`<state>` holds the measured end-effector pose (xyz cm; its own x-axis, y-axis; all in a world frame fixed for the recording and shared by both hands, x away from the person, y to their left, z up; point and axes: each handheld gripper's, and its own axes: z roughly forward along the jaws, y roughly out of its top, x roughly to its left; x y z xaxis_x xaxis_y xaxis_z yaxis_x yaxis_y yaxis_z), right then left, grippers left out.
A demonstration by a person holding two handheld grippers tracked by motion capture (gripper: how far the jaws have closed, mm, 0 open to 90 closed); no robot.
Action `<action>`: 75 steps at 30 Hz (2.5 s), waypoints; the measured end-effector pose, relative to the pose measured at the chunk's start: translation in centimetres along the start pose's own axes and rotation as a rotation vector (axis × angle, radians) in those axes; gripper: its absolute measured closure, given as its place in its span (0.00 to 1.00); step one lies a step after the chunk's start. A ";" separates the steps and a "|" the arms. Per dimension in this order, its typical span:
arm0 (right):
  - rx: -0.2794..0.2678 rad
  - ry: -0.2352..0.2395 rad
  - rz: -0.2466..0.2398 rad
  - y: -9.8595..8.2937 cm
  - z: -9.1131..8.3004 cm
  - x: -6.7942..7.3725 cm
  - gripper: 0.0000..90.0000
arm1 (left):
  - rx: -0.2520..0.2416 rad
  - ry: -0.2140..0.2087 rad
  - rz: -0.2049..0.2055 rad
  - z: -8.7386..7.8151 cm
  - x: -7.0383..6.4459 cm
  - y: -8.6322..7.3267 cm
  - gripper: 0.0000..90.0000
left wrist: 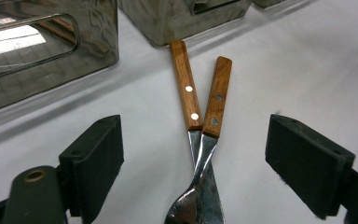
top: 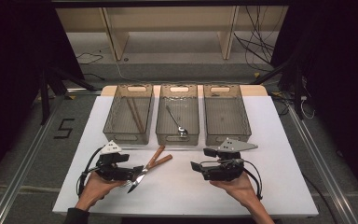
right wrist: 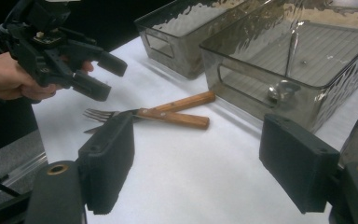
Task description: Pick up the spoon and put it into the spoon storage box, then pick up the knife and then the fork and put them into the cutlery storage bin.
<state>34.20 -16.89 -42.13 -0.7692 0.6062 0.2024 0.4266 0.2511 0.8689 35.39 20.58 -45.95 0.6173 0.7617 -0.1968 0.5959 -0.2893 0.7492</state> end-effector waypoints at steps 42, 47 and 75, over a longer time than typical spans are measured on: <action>0.036 0.033 0.021 -2.0 -0.1 0.5 0.26 | 0.294 -0.005 0.250 3.7 -1.7 1.6 0.60; 0.035 0.023 0.022 -2.0 -0.2 0.6 0.27 | 0.303 -0.001 0.271 4.1 -1.7 1.3 0.66; 0.053 0.016 0.025 -2.3 0.3 0.4 0.28 | 0.267 -0.072 0.232 3.5 -1.3 1.4 0.91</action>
<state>33.03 -16.98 -44.18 -0.7655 0.6003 0.2314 0.4698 0.2758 0.8386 37.26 17.11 -46.85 0.7811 0.6175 -0.0923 0.5428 -0.5985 0.5892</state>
